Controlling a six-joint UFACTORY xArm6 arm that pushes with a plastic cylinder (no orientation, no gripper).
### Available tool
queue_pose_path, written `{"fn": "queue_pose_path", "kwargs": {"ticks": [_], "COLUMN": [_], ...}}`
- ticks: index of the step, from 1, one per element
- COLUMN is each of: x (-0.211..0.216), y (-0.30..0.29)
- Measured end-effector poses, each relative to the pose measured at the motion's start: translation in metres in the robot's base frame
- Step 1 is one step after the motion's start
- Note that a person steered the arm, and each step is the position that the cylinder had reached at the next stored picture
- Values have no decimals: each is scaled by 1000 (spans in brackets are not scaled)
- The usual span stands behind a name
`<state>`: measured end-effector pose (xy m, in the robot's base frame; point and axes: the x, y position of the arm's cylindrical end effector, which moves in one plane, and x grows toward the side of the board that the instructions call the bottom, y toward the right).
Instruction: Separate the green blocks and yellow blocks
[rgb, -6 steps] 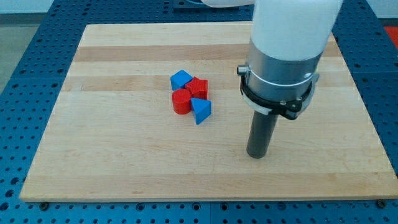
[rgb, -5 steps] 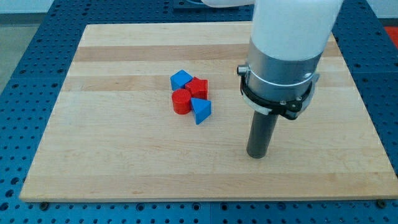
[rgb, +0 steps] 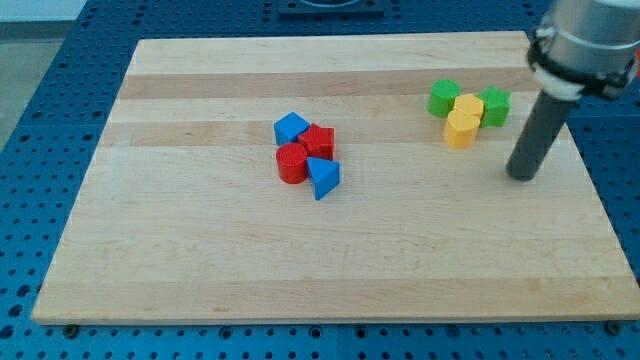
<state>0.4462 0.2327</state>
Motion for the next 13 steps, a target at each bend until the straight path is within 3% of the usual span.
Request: {"fn": "queue_pose_path", "kwargs": {"ticks": [1, 3, 4, 6, 13], "x": [-32, -93, -93, -93, -115], "y": [38, 38, 30, -71, -175]}}
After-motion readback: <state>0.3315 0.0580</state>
